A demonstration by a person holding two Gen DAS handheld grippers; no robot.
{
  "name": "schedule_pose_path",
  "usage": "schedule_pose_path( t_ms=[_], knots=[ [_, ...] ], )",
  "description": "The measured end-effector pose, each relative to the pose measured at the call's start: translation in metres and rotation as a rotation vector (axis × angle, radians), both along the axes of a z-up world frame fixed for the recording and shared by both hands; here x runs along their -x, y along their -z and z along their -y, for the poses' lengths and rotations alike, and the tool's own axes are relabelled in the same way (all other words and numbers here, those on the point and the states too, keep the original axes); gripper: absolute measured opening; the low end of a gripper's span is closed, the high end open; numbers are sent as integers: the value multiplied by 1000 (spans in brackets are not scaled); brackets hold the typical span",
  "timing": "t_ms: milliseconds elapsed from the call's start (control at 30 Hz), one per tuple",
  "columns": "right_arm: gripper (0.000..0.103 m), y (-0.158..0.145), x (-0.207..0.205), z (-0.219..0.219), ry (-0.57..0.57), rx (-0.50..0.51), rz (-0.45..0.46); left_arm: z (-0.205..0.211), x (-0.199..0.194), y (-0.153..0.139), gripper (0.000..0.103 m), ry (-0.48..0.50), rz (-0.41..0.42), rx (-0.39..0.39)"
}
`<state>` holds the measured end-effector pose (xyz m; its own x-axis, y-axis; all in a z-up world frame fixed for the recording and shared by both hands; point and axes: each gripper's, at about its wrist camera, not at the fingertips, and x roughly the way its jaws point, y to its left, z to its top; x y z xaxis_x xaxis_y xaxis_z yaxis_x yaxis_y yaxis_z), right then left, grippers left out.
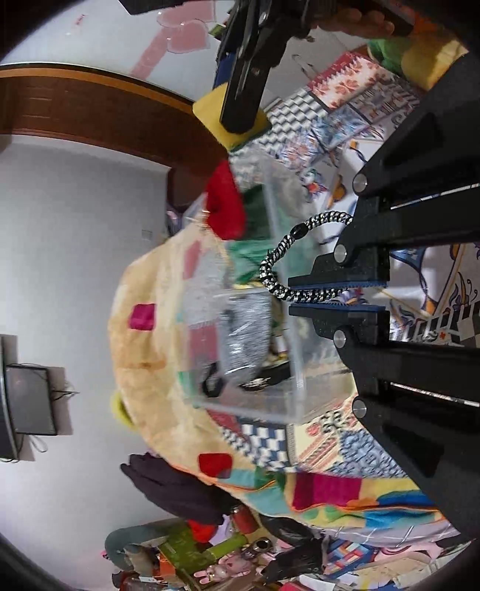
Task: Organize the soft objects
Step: 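Lower the bracelet into the box with the left tool while the right tool releases the sponge there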
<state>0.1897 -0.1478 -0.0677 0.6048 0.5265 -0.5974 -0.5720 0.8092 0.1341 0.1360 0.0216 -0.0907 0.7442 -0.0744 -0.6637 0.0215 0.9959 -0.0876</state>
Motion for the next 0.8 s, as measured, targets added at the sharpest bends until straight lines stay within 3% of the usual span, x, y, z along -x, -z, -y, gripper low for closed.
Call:
schedule_pose_path(
  t_ms=[233, 400, 800],
  knots=[
    [61, -14, -17, -11, 5, -16, 43, -16, -7, -31, 6, -13, 87, 21],
    [61, -11, -35, -27, -12, -11, 44, -29, -24, -33, 6, -38, 105, 21],
    [62, 44, -61, -64, -52, 120, 0, -37, -64, 14, 6, -58, 19, -3]
  ],
)
